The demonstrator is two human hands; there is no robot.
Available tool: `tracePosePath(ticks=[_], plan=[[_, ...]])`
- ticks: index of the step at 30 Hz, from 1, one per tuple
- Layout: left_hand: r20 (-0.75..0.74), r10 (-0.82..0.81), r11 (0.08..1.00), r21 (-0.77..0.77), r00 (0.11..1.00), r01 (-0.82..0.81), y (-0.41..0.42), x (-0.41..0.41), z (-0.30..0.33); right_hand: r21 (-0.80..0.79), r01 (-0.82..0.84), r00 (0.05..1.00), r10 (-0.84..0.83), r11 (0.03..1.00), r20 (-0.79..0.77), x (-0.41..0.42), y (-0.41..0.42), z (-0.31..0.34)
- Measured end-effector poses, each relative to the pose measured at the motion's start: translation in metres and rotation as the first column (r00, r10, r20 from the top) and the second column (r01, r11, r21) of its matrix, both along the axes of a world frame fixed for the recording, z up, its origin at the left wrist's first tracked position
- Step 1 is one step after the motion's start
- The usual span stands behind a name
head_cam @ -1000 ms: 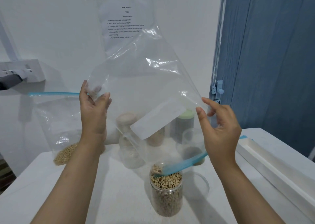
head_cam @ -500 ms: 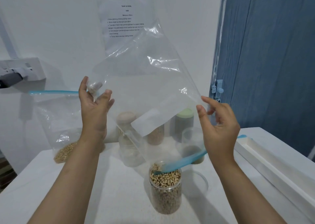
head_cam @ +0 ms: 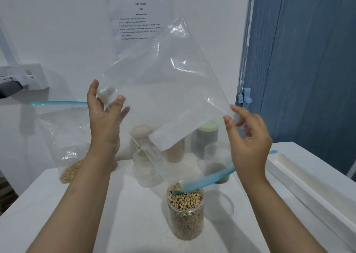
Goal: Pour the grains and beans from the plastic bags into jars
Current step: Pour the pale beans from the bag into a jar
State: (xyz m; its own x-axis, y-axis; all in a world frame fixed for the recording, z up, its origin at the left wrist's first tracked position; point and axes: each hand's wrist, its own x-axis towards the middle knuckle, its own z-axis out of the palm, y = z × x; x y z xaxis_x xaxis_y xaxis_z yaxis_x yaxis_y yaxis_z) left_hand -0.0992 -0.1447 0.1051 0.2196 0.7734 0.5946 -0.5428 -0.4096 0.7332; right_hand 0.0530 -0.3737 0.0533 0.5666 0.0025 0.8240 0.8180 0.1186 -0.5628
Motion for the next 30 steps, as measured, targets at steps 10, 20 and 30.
tracePosePath(ticks=[10,20,30], plan=[[0.032,-0.049,0.999,-0.021,0.998,0.050,-0.004,0.001,0.003,0.000,-0.028,0.998,0.028,1.000,-0.052,0.004,-0.002,-0.006],[0.066,-0.124,0.990,-0.058,0.990,0.128,-0.006,-0.001,0.005,0.006,-0.027,0.998,0.027,1.000,-0.053,0.004,-0.003,-0.011],[0.073,-0.040,0.996,-0.083,0.997,0.046,-0.006,0.003,0.005,0.002,-0.048,0.997,0.048,0.999,-0.067,0.002,-0.002,-0.015]])
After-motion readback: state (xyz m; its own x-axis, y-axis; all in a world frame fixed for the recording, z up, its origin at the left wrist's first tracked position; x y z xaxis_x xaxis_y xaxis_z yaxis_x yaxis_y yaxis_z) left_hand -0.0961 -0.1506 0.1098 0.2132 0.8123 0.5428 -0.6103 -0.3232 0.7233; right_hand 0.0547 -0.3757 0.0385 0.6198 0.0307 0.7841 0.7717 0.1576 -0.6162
